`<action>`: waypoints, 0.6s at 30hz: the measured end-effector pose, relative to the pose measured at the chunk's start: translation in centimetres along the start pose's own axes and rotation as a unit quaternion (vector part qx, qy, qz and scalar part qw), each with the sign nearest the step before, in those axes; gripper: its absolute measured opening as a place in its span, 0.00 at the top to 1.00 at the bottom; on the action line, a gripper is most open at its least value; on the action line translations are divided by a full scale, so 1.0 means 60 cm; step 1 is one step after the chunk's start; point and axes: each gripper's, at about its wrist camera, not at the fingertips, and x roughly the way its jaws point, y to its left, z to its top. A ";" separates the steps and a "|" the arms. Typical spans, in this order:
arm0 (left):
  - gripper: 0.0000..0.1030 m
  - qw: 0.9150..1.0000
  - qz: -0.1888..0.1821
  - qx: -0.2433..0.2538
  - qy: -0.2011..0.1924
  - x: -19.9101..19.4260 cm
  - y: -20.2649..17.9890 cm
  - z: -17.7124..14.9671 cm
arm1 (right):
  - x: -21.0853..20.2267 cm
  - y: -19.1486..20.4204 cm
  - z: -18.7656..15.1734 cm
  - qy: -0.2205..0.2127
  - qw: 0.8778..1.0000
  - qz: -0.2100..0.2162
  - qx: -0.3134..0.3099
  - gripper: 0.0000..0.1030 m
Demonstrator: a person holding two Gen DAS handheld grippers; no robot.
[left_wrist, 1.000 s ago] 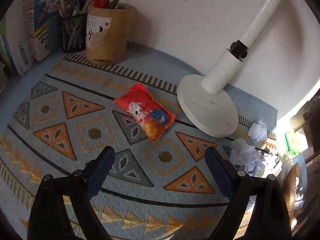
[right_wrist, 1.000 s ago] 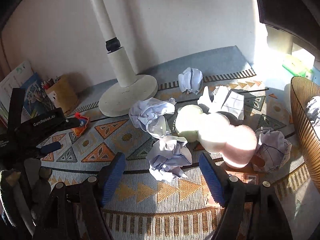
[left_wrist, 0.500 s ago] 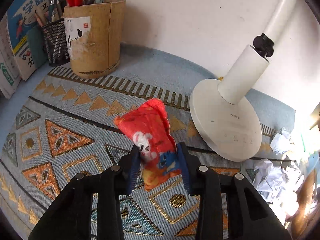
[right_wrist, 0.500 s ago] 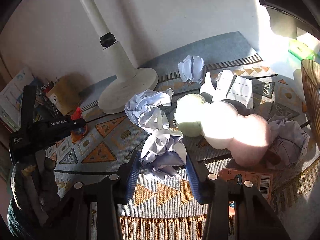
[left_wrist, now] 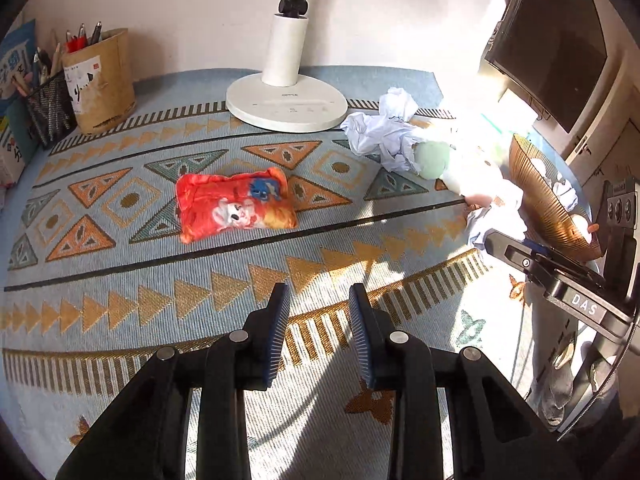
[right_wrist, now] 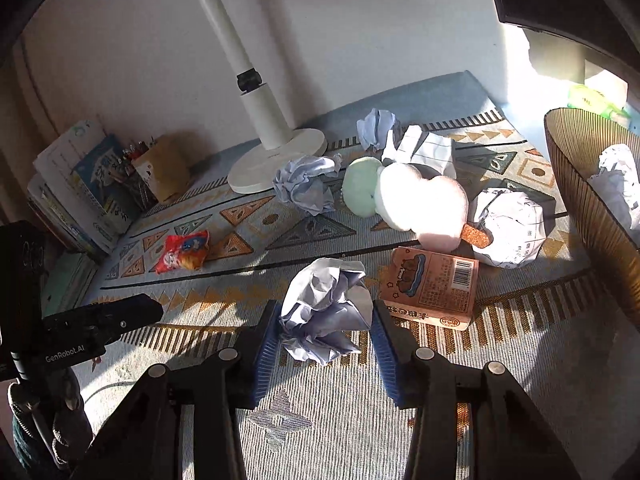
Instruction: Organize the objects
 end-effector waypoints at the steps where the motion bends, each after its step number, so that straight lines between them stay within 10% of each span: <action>1: 0.59 1.000 0.005 -0.019 -0.007 0.000 0.007 0.002 | 0.004 -0.002 -0.004 0.002 1.000 0.000 0.000 0.57; 4: 0.58 0.997 -0.002 -0.070 -0.019 0.001 0.032 0.020 | 0.006 0.002 -0.003 0.003 1.000 0.007 -0.007 0.57; 9: 0.40 0.991 0.104 -0.065 -0.055 0.016 0.073 0.066 | 0.017 -0.002 -0.003 0.013 1.000 0.004 0.000 0.57; 15: 0.39 0.996 -0.067 -0.063 -0.008 0.055 0.076 0.069 | 0.022 -0.002 -0.004 0.019 1.000 0.000 -0.002 0.57; 18: 0.39 0.985 -0.172 -0.022 0.019 0.036 0.023 0.039 | 0.020 -0.002 -0.003 0.016 1.000 0.001 -0.001 0.57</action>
